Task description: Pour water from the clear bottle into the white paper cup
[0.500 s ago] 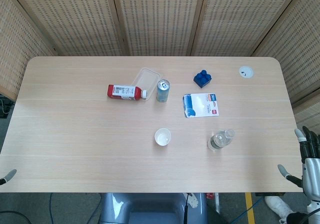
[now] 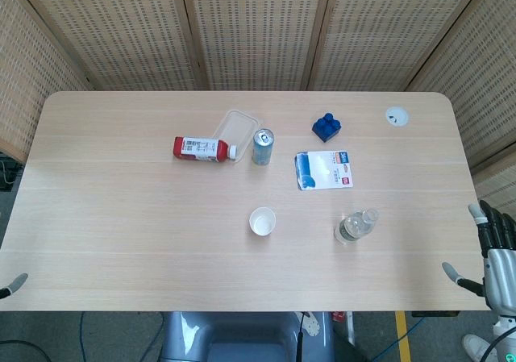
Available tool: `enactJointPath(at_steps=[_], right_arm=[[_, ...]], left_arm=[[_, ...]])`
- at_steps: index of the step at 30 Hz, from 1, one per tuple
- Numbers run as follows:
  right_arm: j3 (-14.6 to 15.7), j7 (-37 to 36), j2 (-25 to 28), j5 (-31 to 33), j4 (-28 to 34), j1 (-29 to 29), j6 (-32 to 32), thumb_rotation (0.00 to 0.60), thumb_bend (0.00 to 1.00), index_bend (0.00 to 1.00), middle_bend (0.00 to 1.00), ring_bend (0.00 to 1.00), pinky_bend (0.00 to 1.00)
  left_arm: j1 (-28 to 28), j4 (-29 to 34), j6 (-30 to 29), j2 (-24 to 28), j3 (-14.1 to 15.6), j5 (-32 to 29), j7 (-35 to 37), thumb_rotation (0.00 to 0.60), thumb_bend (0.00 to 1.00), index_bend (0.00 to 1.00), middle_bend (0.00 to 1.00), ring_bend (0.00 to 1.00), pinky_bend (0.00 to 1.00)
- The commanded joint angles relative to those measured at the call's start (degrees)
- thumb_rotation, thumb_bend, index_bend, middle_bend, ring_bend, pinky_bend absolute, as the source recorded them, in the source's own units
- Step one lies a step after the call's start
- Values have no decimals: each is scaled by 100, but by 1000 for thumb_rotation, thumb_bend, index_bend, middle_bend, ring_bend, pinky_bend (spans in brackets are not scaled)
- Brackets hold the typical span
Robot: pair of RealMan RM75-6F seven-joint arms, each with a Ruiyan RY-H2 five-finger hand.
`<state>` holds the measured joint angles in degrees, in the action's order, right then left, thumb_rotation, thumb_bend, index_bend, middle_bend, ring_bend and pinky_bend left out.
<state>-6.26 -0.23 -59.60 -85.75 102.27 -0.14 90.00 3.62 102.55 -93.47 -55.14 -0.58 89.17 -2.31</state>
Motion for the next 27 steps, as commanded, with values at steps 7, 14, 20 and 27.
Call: enactJointPath(at_steps=[7,14,20,27], right_arm=[[-45,-2414,-83,613,-1563,995,-2354,600,0,0,0,0,0],[178,-3657,-548,353,-2318,1493,-3402,600,0,0,0,0,0],[320,-3954,-919,119,-2653,1927,-4008,600,0,0,0,0,0],[221,-4086,-1240,325,-2586,2339,-4567,600,0,0,0,0,0]], left_arm=[[-24,81,-5,59,-29,-2,43,600,70,0,0,0,0],[-69,84,79,102,-55,-78,104,600,68,0,0,0,0],[-99,53,149,120,-57,-116,131,600,69,0,0,0,0],[-146,57,252,95,-46,-143,53,600,68,0,0,0,0]])
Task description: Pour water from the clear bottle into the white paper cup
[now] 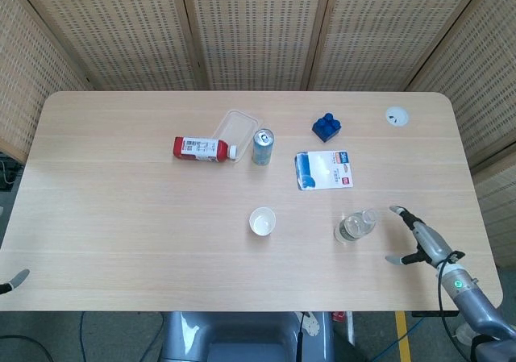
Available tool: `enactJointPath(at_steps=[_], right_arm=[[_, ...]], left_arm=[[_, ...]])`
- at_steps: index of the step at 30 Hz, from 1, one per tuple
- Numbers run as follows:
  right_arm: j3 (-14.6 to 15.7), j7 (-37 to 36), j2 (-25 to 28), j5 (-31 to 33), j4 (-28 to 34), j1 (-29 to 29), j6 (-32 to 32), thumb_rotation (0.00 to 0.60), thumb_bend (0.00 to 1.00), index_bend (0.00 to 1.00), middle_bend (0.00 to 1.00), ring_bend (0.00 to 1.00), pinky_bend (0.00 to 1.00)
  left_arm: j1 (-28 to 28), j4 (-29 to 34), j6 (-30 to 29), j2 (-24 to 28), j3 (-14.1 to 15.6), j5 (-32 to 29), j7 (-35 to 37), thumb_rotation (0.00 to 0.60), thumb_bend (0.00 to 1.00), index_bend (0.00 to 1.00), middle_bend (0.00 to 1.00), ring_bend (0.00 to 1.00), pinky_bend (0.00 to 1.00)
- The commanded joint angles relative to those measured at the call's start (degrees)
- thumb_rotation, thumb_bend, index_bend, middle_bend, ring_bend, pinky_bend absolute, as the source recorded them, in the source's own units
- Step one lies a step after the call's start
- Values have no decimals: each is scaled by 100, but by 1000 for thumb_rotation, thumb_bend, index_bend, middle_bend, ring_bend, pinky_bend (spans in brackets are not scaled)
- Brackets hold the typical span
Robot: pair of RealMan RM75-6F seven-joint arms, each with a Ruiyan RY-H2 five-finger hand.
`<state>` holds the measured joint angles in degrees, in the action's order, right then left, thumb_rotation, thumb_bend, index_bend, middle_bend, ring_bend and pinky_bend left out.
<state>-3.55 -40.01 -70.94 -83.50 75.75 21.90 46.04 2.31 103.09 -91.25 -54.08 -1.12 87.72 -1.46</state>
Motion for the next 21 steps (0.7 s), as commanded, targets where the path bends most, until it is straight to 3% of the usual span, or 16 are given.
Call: enactJointPath(at_steps=[1,11,21], right_arm=[[-80,-145,-168,130,77,183,-204,600,0,0,0,0,0],[-365,-260,-1010,557,-285,329,-99,600,0,0,0,0,0],[-460,-776,-1634,400,-632,429,182,600,0,0,0,0,0]], left_arm=[[-26,9,52,-18,14,5,-59,600,68,0,0,0,0],[-57,4,120,-6,10,-54,-29,600,68,0,0,0,0],[-88,10,189,40,-12,-149,50,600,68,0,0,0,0]])
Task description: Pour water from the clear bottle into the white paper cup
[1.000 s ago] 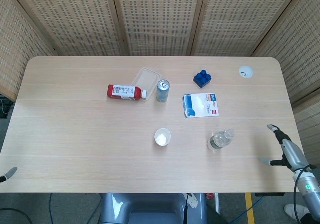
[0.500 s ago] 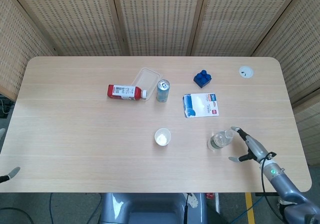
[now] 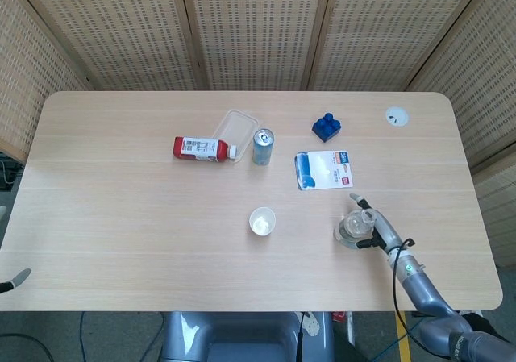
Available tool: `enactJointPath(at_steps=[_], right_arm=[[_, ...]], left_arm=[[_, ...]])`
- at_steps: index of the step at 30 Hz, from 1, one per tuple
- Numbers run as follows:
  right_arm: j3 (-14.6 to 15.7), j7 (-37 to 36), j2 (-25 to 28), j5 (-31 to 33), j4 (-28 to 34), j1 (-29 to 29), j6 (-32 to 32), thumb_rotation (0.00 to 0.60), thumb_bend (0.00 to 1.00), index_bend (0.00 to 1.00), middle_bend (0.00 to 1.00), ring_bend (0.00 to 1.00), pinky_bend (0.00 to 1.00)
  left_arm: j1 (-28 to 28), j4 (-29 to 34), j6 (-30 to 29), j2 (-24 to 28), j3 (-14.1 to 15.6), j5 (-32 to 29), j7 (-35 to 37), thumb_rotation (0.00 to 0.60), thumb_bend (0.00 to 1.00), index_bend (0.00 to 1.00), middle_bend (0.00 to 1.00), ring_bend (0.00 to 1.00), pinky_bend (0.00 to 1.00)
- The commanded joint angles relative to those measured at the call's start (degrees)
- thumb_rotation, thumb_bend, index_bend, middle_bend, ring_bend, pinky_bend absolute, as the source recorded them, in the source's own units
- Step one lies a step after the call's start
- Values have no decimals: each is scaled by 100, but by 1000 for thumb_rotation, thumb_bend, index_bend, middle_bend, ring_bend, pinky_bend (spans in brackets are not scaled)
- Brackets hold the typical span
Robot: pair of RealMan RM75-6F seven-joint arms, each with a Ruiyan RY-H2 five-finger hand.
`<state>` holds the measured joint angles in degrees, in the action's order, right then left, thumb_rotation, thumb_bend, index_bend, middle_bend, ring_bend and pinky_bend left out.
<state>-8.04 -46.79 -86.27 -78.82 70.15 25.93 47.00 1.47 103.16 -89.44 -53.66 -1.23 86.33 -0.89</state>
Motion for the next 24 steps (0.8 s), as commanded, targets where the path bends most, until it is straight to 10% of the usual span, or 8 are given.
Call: enactJointPath(at_steps=[1,12,17,21,24], right_arm=[[-13,-135,-140,-93,-97,28,127,600,0,0,0,0,0],[-50,-407,-693,1,-606,-36,429,600,0,43,3,0,0],[16,-575,-830,37,-805,-39,318,600,0,258,164,33,15],[-11,-867,-874,-3,-878,-83,444,600,47,450,354,234,281],[-41,-966,-950,-63,-1004,-112,637,600,285,573,489,383,452]], left_arm=[[-6,3,13,-3,-2,-16,-17,600,68,0,0,0,0],[-28,9,46,8,-16,-71,5,600,68,0,0,0,0],[-28,5,50,21,0,-50,40,600,68,0,0,0,0],[-53,8,129,62,26,-44,129,600,69,0,0,0,0],[-75,4,176,67,31,-53,129,600,68,0,0,0,0]])
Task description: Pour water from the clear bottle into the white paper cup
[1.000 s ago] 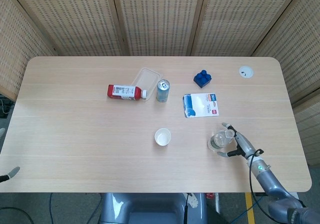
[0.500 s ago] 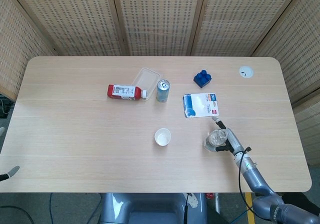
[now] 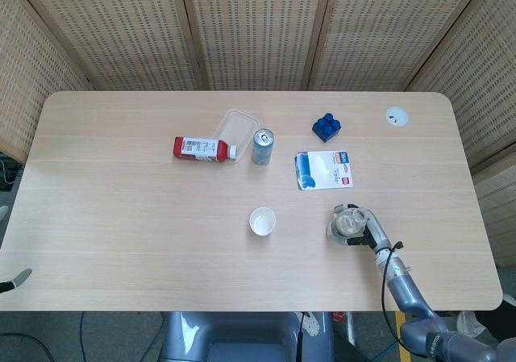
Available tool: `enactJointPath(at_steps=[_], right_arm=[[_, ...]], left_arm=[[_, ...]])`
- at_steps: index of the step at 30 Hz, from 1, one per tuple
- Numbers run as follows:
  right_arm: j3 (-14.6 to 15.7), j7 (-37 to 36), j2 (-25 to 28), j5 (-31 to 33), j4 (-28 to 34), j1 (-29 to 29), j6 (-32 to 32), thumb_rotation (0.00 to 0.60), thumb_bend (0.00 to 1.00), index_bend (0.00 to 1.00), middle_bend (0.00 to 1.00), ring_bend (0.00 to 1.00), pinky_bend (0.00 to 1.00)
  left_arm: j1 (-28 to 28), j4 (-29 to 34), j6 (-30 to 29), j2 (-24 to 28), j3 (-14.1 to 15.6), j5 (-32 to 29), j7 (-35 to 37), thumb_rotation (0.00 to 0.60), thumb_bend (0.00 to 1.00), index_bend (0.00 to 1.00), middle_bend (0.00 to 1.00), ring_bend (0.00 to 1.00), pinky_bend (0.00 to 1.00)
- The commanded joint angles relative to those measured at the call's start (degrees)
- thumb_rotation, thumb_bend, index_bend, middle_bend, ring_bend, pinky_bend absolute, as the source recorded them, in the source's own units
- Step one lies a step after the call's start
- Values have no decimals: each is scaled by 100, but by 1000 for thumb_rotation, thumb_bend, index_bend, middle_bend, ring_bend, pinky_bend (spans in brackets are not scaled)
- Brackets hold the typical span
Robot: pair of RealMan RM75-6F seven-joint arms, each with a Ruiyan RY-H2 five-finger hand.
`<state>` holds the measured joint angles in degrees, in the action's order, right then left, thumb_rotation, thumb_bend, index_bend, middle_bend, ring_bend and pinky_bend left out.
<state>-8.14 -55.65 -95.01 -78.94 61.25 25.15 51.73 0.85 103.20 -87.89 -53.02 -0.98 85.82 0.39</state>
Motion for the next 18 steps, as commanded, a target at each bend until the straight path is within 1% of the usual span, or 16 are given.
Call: enactJointPath(at_steps=[1,4,7,9,10,13,18], right_arm=[[-30,-108,-105,-77,-153,-36,212,600,361,591,517,411,480],[-12,-160,-114,-155,-190,-5,249,600,482,612,559,451,516],[-30,-130,-128,-223,-227,34,359,600,551,617,570,470,552],[-68,-13,-113,-284,-219,72,495,600,564,618,574,477,565],[-108,183,-63,-383,-175,144,621,600,567,618,575,478,567],[-111,625,102,-475,-11,265,630,600,579,618,575,478,569],[-168,1662,329,-531,246,473,623,600,590,618,577,485,576]], left_arm=[[-17,2,28,2,8,1,-8,600,68,0,0,0,0],[-18,6,27,-8,14,5,-37,600,68,0,0,0,0],[-19,10,29,-18,11,-15,-54,600,68,0,0,0,0],[-25,9,35,-22,4,-37,-59,600,68,0,0,0,0],[-33,7,54,-24,2,-54,-63,600,68,0,0,0,0],[-46,12,78,-22,-4,-80,-60,600,68,0,0,0,0],[-61,21,101,-16,-20,-128,-55,600,68,0,0,0,0]])
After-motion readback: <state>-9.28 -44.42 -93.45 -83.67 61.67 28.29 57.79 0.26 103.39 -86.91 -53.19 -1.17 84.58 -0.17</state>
